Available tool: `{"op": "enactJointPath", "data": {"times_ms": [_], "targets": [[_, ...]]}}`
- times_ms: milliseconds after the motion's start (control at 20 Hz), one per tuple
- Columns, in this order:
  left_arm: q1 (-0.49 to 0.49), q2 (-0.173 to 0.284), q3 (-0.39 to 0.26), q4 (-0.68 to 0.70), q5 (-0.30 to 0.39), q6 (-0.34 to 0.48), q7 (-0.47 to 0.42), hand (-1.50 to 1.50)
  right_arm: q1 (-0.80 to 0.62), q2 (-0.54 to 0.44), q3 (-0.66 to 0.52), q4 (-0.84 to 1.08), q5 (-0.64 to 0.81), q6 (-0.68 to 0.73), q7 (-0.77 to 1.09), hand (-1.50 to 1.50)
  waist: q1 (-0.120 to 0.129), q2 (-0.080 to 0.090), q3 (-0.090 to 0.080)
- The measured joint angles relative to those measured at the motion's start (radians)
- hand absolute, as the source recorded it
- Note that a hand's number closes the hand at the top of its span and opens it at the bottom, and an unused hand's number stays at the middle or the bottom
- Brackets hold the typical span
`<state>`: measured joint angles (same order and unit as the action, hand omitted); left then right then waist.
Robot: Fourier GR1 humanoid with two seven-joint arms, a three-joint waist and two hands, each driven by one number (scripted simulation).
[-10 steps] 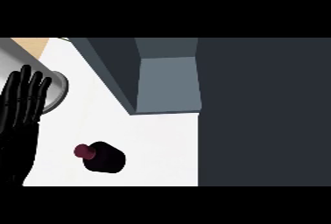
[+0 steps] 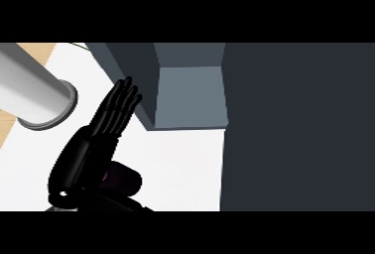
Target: Pick up the wine, place it into the cabinet and close the cabinet
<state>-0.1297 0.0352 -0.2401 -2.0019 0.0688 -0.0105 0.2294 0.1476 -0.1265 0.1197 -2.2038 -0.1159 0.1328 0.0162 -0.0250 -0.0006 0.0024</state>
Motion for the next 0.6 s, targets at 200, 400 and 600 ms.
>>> {"op": "enactJointPath", "data": {"times_ms": [200, 400, 600], "targets": [[-0.025, -0.022, -0.120, -0.064, 0.014, 0.102, 0.144, -1.50, 0.066, -0.026, 0.056, -0.121, -0.045, 0.039, 0.089, -1.50, 0.007, -0.004, -0.001], [-0.053, -0.030, -0.244, -0.163, -0.038, 0.228, 0.279, -1.50, 0.103, -0.038, 0.078, -0.207, -0.072, 0.045, 0.161, -1.50, 0.014, -0.005, -0.002], [-0.111, -0.033, -0.331, -0.222, -0.104, 0.338, 0.402, -1.50, 0.115, -0.047, 0.086, -0.229, -0.072, 0.041, 0.205, -1.50, 0.015, -0.005, -0.002]]}}
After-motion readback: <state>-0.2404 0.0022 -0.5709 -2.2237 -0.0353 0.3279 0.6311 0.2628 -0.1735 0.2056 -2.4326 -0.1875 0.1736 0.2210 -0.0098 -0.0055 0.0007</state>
